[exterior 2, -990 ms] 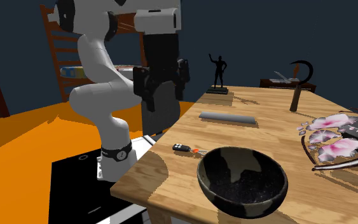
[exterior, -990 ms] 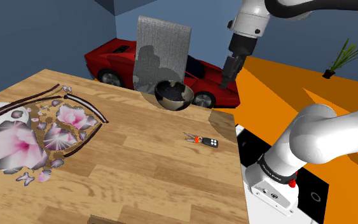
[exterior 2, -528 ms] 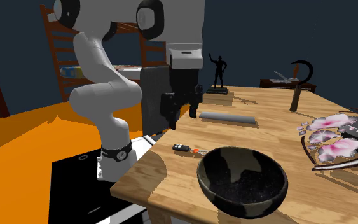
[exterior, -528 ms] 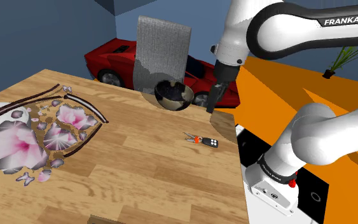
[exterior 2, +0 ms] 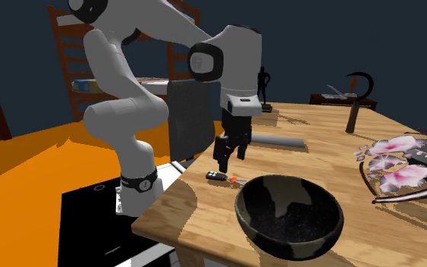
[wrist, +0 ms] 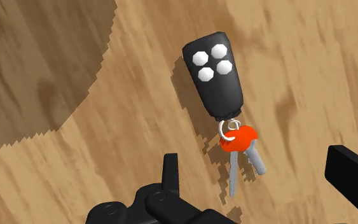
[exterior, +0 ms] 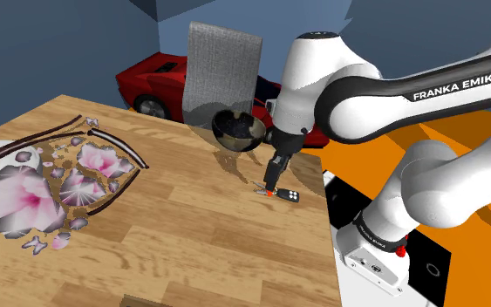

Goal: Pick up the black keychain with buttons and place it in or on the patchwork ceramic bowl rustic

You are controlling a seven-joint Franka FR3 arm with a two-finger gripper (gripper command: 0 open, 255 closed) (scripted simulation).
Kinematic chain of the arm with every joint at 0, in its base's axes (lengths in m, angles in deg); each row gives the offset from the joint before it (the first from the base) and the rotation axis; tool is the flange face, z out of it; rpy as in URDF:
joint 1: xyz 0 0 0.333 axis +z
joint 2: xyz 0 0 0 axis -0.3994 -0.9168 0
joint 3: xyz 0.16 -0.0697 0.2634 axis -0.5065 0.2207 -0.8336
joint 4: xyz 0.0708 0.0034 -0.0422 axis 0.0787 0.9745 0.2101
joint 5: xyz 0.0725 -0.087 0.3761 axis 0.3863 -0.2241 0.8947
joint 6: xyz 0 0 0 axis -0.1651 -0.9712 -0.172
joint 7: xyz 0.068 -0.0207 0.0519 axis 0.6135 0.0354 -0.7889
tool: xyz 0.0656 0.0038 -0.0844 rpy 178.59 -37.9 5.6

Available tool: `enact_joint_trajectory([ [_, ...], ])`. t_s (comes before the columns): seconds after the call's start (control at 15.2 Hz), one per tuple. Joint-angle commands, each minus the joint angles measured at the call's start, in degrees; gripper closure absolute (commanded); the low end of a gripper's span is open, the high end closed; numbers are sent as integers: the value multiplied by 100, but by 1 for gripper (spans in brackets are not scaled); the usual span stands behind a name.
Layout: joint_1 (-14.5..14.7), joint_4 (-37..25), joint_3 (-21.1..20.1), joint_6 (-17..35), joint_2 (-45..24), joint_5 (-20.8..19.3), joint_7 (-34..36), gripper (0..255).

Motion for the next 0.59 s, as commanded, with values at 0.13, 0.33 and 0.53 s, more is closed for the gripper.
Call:
enact_joint_trajectory([
  [0.13,33,179,-141,439,-250,72,36,0],
  [0.33,39,314,-208,746,-424,115,35,0],
  [0.53,40,338,-220,806,-460,123,36,0],
])
